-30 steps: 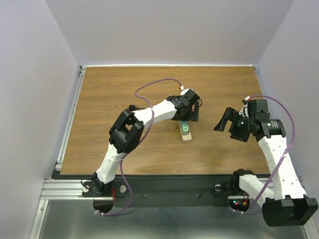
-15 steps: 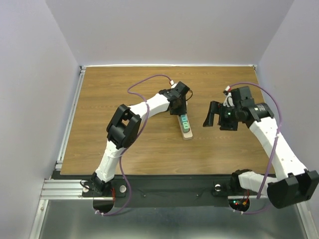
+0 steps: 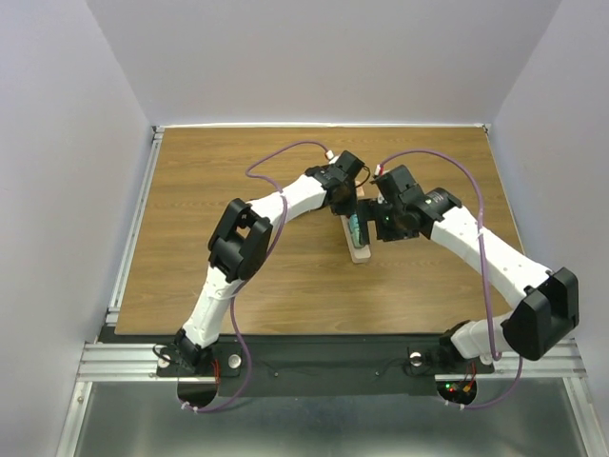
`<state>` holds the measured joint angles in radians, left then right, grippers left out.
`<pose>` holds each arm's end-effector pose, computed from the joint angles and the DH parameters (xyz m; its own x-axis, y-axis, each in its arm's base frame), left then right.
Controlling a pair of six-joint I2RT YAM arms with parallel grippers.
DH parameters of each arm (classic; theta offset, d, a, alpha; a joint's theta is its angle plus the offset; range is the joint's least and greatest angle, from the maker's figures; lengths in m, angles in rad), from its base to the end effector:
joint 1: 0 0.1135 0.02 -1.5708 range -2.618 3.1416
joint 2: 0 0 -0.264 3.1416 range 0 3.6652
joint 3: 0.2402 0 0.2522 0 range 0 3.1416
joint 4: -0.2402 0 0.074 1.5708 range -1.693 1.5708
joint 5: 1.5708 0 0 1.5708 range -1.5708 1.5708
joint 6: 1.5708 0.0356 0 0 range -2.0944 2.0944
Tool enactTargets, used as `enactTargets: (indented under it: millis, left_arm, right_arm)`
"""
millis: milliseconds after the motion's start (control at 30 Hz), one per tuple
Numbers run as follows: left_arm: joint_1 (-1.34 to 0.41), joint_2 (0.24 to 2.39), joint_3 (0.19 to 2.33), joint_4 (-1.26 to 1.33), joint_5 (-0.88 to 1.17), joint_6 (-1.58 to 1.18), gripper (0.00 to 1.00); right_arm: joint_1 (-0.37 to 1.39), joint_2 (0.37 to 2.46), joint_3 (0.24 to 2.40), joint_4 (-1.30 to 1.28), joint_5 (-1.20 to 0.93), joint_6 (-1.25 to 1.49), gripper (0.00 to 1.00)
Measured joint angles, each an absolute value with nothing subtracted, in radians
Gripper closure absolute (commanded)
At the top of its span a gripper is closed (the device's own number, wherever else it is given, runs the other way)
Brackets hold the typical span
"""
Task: Pull the plug off the socket
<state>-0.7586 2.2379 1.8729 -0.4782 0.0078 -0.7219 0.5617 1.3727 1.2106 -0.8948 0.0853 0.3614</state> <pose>0.3674 -0.3486 0.2077 -0.8639 -0.0917 -0.4953 0.1610 0.8815 -0.4439 0.2329 0.1430 0.2967 -0.8645 -0.1278 -0.4861 -0.2026 0.9737 0.1044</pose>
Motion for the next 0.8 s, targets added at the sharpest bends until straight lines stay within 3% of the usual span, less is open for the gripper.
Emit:
enactTargets:
  millis: [800]
  left_arm:
    - [-0.745, 2.241, 1.81, -0.348, 0.03, -0.723, 1.0]
  right_arm:
    - [0.566, 1.496, 1.109, -0.59, 0.218, 0.355, 0.0]
